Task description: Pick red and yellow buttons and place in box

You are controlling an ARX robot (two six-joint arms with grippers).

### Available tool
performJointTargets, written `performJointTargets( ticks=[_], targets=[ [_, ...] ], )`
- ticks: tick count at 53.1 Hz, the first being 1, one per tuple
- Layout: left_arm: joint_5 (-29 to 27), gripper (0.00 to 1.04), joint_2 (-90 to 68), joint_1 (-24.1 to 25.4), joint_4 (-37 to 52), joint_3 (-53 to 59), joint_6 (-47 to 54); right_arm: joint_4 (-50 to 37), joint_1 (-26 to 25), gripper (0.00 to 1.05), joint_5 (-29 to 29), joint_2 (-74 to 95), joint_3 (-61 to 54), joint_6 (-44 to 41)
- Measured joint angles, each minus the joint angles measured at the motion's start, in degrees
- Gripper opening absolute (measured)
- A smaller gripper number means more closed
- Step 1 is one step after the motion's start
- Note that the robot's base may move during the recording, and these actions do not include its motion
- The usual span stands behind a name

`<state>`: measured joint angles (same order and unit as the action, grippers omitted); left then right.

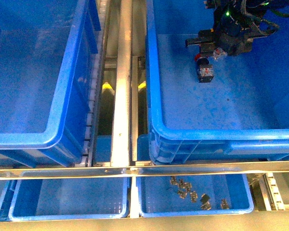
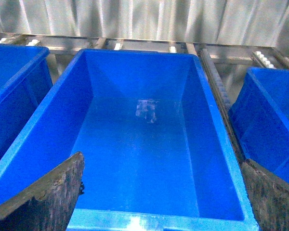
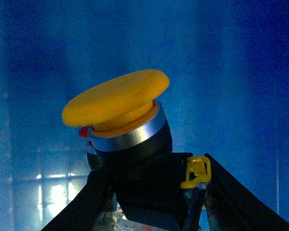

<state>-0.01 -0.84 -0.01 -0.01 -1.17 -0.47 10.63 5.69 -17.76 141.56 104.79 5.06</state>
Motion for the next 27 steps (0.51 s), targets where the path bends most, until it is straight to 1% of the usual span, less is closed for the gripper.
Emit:
performJointTargets(
  ticks=[2, 3, 6, 7, 8, 10, 15, 17, 21, 23, 27],
  targets=[
    [0.00, 0.97, 0.00, 0.00, -0.02, 0.00, 0.00, 0.07, 0.02, 0.41, 0.46, 0.52, 0.39, 0.17],
    [0.00, 0.97, 0.00, 0.00, -0.02, 0.00, 0.00, 0.24, 0.07, 0.43, 0.68, 0.98, 0.72, 0.17],
    [0.00, 0.97, 0.00, 0.00, 0.00, 0.00, 0.00, 0.20, 0.26, 0.54, 0.98, 1.38, 0.90, 0.28],
    [0.00, 0.97, 0.00, 0.00, 0.00, 0.02, 0.00, 0.20, 0.31, 0.56, 1.03, 1.38, 0.90, 0.28],
    [0.00, 0.97, 0.00, 0.00, 0.00, 0.02, 0.00, 0.07, 0.39, 0.61, 1.29, 1.38, 0.90, 0.35],
    [0.00, 0.97, 0.00, 0.00, -0.02, 0.00, 0.00, -0.35, 0.48, 0.68, 1.84, 1.38, 0.90, 0.39],
    [0.00, 0.97, 0.00, 0.00, 0.00, 0.00, 0.00, -2.34, 0.55, 0.80, 1.95, 1.05, 0.28, 0.13],
    [0.00, 0.97, 0.00, 0.00, 0.00, 0.00, 0.00, -3.63, 0.48, 0.87, 2.51, 0.37, -1.14, 0.02],
    [0.00, 0.97, 0.00, 0.00, -0.02, 0.00, 0.00, -5.73, 0.17, 0.97, 3.85, -1.09, -4.07, -0.04],
    [0.00, 0.97, 0.00, 0.00, 0.00, 0.00, 0.00, -6.88, -0.09, 0.99, 4.37, -2.12, -5.88, -0.07],
    [0.00, 0.97, 0.00, 0.00, -0.02, 0.00, 0.00, -10.91, -1.20, 0.98, 6.56, -7.21, -13.16, -1.51]
  ],
)
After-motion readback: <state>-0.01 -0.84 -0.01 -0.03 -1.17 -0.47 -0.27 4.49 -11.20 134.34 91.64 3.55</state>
